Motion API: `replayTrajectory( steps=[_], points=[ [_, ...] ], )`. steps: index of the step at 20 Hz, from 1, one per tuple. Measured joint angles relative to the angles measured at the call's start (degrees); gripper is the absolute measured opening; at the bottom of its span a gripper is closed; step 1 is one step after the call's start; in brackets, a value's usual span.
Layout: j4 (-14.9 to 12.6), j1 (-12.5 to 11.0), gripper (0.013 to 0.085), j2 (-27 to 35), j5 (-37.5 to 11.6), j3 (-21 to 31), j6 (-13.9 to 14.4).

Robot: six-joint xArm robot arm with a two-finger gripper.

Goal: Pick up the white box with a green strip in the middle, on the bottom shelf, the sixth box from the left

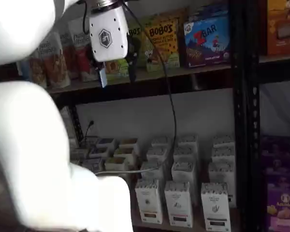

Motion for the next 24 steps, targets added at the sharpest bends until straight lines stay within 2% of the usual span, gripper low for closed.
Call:
replayTrajectory(
  steps=[3, 6, 9, 13, 18, 21, 24],
  points=[
    [0.38, -0.26, 0.0850, 0.99, 1.74, -0.93, -0.11],
    [0.84, -0.76, 0.0850, 0.70, 1.32, -0.75, -0.48],
    [0.10, -0.79, 0.0850, 0.43, 0.60, -0.27, -0.76],
    [0.84, -2.02, 0.0850, 0.37, -1.10, 1.95, -1.79],
    [-1.25, -0.81, 0.0850, 0.01, -6.14, 7.13, -1.19],
    [-2.47, -1.02, 0.0850, -0.19, -10.88, 11.36, -1.47],
    [-2.66, -2.53, 0.0850, -0.18, -16.16, 15.82, -2.83]
  ],
)
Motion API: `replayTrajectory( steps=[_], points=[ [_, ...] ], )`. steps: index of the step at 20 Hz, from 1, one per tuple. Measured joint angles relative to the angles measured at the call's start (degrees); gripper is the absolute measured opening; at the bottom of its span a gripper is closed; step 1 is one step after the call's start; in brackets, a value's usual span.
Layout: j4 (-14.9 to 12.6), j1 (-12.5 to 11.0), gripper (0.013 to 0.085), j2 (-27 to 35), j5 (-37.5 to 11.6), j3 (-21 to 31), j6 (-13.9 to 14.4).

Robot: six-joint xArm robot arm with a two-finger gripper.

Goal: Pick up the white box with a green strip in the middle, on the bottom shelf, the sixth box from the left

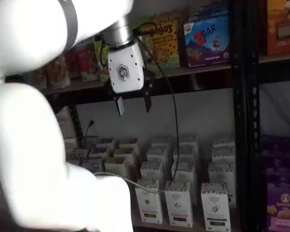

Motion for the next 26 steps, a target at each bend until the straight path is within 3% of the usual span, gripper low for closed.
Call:
replayTrajectory(
  steps=[7, 12, 16, 19, 26],
  points=[
    [0.67, -3.18, 0.0850, 2.23, -11.50, 8.90, -3.13],
    [-0.52, -3.63, 0.0850, 5.55, -18.82, 13.64, -3.19],
    [-1.19, -4.37, 0.0850, 7.74, -28.56, 18.43, -3.41],
    [-1.17, -4.72, 0.0850, 10.13, -32.07, 19.69, -3.69],
    [-0.90, -6.49, 0.0850, 19.03, -46.89, 23.45, -5.35]
  ],
)
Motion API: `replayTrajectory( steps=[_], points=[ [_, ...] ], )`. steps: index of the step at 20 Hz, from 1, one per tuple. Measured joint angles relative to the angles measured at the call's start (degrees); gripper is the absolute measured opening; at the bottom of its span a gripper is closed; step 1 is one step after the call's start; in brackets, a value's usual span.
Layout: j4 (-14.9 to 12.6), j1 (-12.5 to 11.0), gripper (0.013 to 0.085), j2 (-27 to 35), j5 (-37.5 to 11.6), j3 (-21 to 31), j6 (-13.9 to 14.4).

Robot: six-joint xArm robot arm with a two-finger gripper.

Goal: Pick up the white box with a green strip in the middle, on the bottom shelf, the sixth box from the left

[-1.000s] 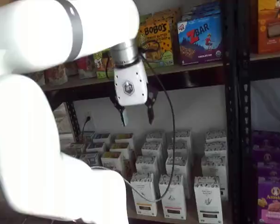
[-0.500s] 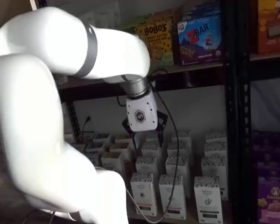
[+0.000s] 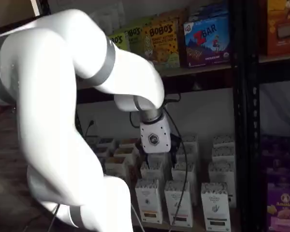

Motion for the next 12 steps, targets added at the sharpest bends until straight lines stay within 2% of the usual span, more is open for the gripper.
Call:
replayTrajectory(
  steps=[3, 6, 9, 12],
  points=[
    [0.55, -0.64, 0.0850, 3.32, -2.22, -0.21, -1.07],
    [1.20, -1.34, 0.0850, 6.62, -7.17, 0.49, -2.28],
    [3.85, -2.14, 0.0850, 11.45, -12.28, 0.62, -5.39],
    [4.21, -2.68, 0.0850, 15.91, -14.86, -0.27, -6.36]
  ],
)
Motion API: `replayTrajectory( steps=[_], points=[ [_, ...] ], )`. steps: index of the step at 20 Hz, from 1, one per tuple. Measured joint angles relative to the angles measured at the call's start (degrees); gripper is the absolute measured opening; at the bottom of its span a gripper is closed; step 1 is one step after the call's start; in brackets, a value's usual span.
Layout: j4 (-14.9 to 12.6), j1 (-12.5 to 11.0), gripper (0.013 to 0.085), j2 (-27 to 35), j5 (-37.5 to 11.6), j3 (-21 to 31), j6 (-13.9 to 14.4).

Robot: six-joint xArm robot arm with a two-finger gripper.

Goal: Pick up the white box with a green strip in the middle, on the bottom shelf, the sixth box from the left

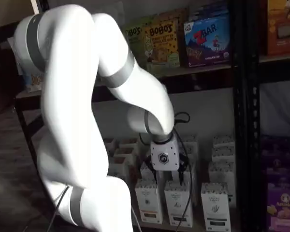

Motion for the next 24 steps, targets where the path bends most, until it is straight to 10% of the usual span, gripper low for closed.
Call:
replayTrajectory(
  steps=[5, 12, 24],
  points=[
    [1.61, -0.56, 0.0850, 7.69, -7.30, -1.29, -2.30],
    [13.51, 1.68, 0.0850, 15.55, -14.09, -4.27, -11.93],
    [5.23, 1.41, 0.0850, 27.86, -16.22, -13.55, -4.20]
  ],
)
